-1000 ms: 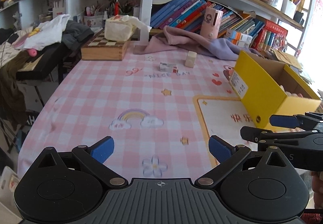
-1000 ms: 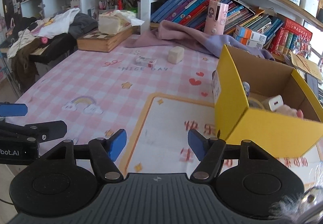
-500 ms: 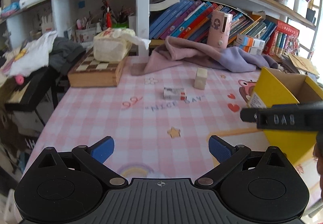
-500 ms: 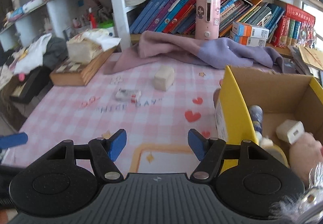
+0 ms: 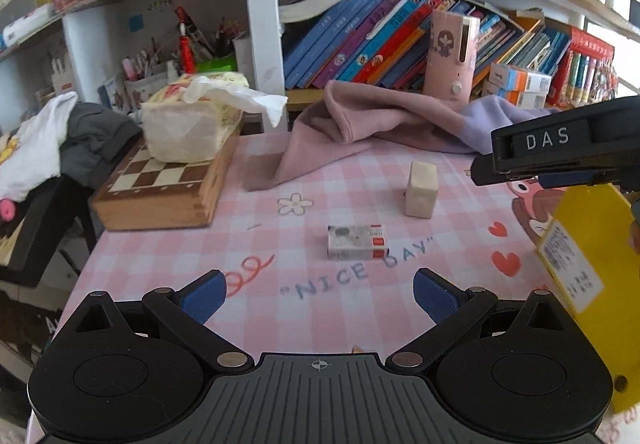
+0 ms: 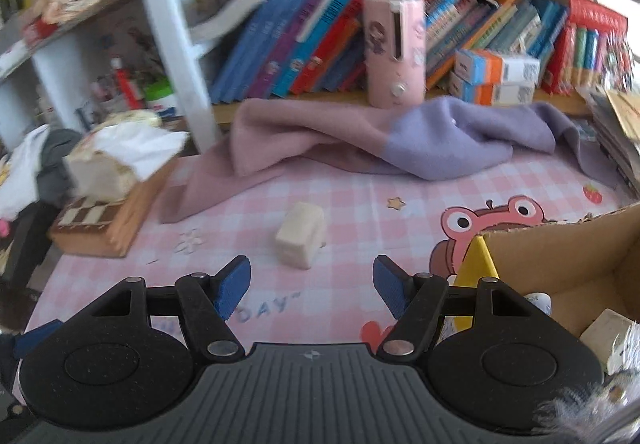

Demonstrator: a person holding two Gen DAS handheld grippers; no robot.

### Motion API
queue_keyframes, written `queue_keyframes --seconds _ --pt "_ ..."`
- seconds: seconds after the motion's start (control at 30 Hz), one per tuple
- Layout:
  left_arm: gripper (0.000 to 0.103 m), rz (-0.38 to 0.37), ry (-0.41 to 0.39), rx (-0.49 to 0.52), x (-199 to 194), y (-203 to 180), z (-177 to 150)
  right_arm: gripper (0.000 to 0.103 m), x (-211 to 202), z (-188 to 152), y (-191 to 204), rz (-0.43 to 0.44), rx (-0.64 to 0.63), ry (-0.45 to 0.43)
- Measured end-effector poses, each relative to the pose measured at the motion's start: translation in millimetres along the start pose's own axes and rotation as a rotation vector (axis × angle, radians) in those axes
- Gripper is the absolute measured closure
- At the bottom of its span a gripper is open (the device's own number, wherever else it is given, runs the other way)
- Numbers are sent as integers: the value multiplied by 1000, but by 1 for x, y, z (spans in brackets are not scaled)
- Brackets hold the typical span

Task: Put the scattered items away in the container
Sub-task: 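Move the right tool toward the white cube while the left tool approaches the small white box, then grasp the white cube with the right tool while the left tool grasps the small white box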

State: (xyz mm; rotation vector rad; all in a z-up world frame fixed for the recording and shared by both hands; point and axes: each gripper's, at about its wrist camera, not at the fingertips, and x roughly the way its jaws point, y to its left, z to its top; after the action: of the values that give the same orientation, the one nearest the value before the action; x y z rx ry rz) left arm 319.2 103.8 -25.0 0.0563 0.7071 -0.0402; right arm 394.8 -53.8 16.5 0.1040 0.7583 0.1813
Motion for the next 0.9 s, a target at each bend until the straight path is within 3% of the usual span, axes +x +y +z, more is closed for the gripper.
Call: queue_keyframes --seconds 0.3,0.6,0.8,0.83,0.87,0.9 --pt "3 -14 48 9 65 -10 18 37 62 23 1 -16 5 84" --pt "5 -21 92 -21 102 -13 19 37 112 29 10 -39 -4 143" --pt "21 -6 118 -26 113 -12 15 41 136 29 -2 -42 55 197" --pt "28 -8 111 -25 112 -12 14 47 137 28 -4 -24 69 201" --pt "41 -11 105 -23 111 -12 15 51 136 28 -6 -4 82 202" --pt "48 -14 100 -18 111 -11 15 64 135 27 -7 27 93 199"
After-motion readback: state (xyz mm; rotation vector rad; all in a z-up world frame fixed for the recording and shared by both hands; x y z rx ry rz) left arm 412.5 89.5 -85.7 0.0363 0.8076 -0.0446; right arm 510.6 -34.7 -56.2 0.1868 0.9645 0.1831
